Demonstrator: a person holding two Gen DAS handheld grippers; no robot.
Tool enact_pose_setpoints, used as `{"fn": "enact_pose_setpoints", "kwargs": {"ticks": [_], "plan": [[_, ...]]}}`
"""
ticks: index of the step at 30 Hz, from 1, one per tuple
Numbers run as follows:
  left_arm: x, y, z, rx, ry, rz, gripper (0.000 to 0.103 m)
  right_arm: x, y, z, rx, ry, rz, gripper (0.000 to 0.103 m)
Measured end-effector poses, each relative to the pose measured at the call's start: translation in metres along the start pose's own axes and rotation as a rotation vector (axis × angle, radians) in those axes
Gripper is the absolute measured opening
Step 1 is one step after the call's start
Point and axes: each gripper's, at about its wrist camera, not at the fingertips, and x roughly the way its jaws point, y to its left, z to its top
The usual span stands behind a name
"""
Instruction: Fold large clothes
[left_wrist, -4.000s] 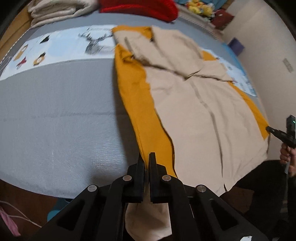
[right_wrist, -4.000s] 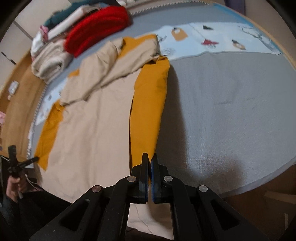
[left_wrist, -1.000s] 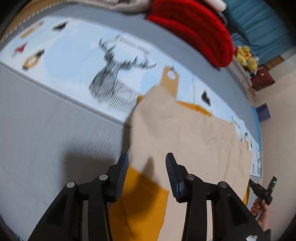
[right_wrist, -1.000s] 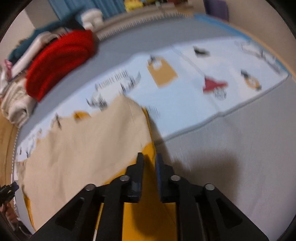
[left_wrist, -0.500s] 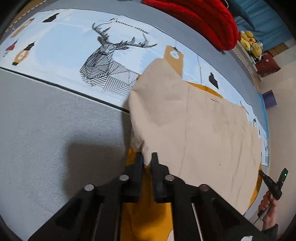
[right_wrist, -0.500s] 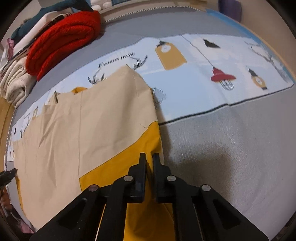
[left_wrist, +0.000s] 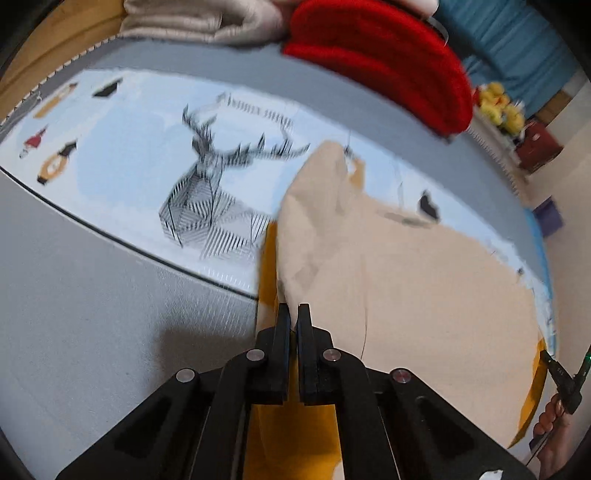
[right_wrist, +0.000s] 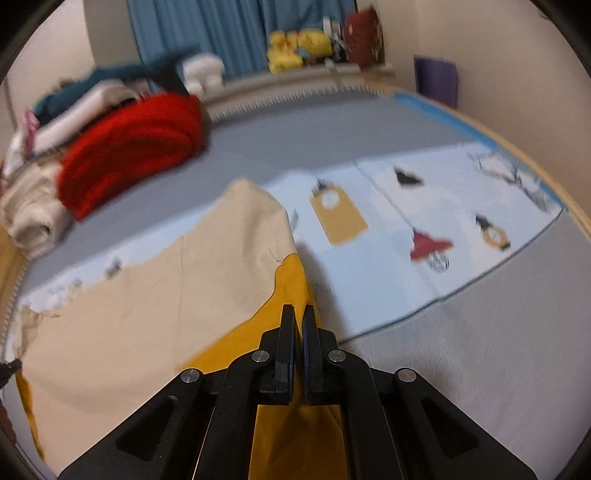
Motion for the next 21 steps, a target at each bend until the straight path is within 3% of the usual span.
{"fn": "enact_pose_setpoints", "kwargs": {"ticks": [2, 5, 7, 10, 11, 14, 16, 18, 21], "plan": [[0.004, -0.005, -0.002, 0.020, 0.002, 0.020, 0.002, 0.019, -0.001, -0.009, -0.012, 0.061, -0.032, 0.003], [0.004, -0.010, -0.003, 0.051, 0.008, 0.052, 0.003, 0.028, -0.001, -0.014, -0.023, 0.081, -0.056, 0.003], [0.008, -0.009, -0.002, 0.055, 0.033, 0.085, 0.011, 0.028, 0.000, -0.013, -0.024, 0.084, -0.058, 0.004], [-0.004, -0.009, -0.003, 0.057, 0.039, 0.089, 0.012, 0.027, -0.001, -0.012, -0.003, 0.116, -0.038, 0.007], [-0.013, -0.010, -0.004, 0.064, 0.022, 0.087, 0.012, 0.024, -0.004, -0.011, 0.009, 0.121, -0.034, 0.014], [-0.040, -0.012, -0.009, 0.096, -0.016, 0.041, 0.021, 0.002, -0.007, -0.007, 0.010, 0.092, -0.034, 0.018], [-0.048, -0.015, -0.017, 0.130, 0.018, -0.028, 0.021, -0.017, -0.009, -0.008, -0.026, 0.060, 0.004, 0.018], [-0.045, -0.018, -0.032, 0.182, 0.114, -0.099, 0.021, -0.031, -0.009, -0.014, -0.071, 0.072, 0.072, 0.018], [-0.029, -0.020, -0.065, 0.280, 0.265, -0.090, 0.022, -0.038, -0.007, -0.038, -0.162, 0.177, 0.195, 0.018]]}}
